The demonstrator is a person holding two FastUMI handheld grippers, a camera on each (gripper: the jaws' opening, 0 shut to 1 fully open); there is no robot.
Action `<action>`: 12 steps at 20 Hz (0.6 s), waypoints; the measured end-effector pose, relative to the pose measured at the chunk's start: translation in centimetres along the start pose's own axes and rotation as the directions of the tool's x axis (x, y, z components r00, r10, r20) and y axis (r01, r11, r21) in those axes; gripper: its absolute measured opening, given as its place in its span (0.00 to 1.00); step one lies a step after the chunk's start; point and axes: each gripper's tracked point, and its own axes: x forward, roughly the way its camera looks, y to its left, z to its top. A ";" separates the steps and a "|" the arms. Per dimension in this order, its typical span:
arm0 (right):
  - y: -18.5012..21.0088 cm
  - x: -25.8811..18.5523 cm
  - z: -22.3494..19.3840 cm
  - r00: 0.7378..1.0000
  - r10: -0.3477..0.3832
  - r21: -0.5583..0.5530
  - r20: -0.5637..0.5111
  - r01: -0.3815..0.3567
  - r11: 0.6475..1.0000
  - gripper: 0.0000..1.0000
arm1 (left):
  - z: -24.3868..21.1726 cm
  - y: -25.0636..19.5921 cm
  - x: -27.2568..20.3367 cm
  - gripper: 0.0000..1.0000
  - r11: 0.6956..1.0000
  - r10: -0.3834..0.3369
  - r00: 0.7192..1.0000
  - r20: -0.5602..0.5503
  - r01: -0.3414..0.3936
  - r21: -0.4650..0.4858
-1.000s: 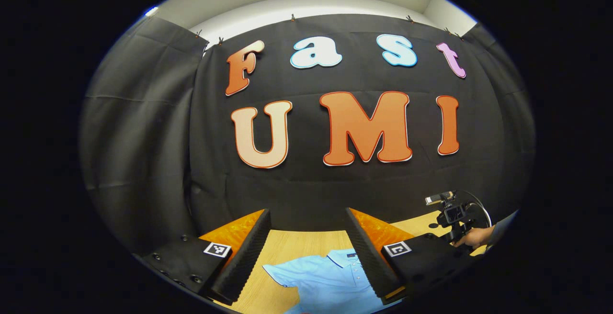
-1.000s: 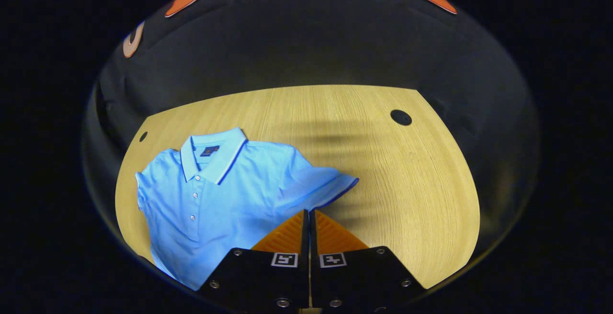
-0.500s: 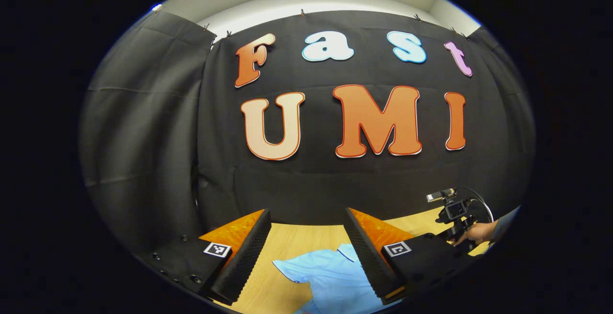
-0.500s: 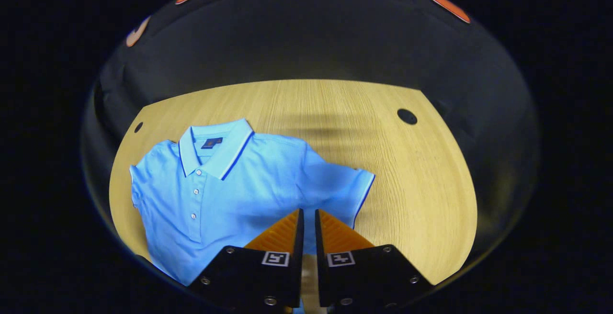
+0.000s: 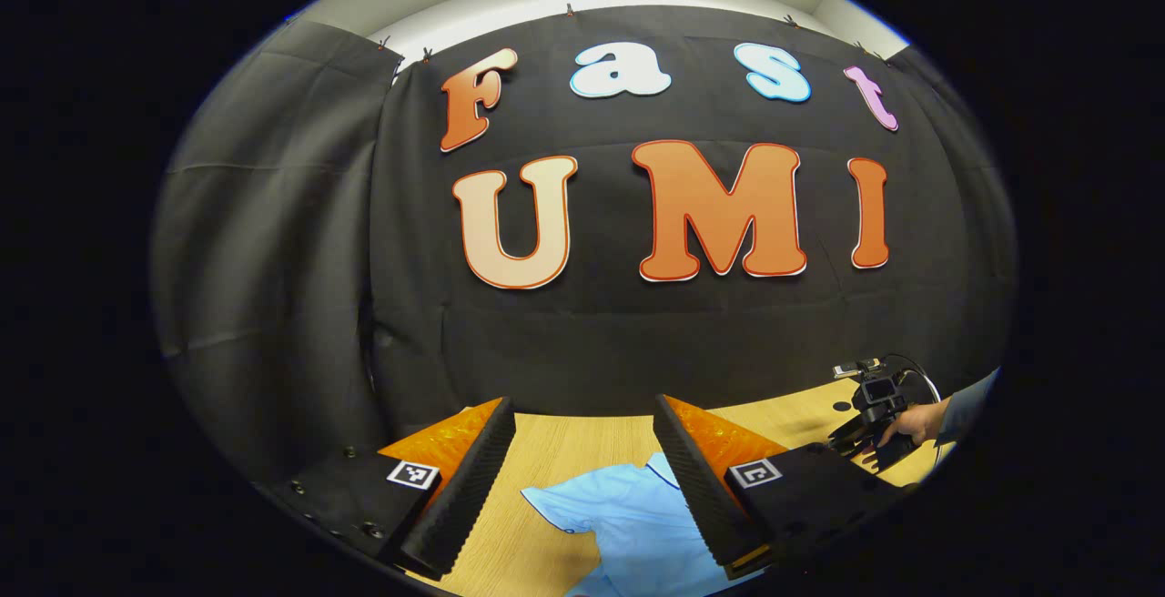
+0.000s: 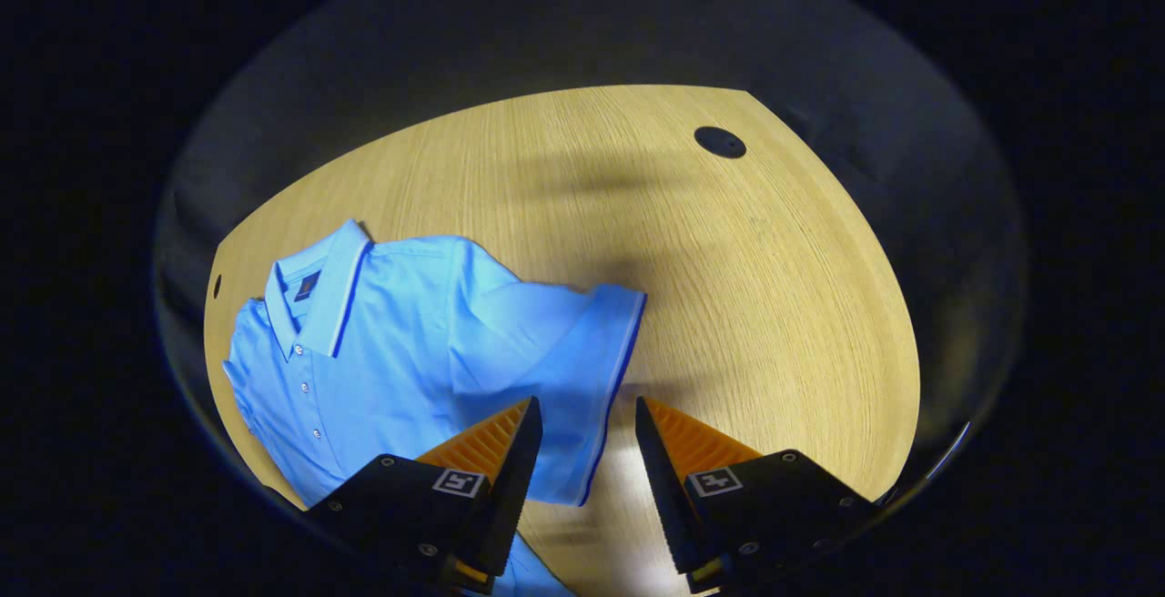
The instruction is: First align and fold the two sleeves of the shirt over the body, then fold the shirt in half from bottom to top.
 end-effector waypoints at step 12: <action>2.0 -0.4 1.5 0.999 0.047 0.063 0.013 -0.048 0.997 0.04 | -0.6 1.0 0.0 1.00 1.000 0.019 1.000 -0.010 -0.019 -0.007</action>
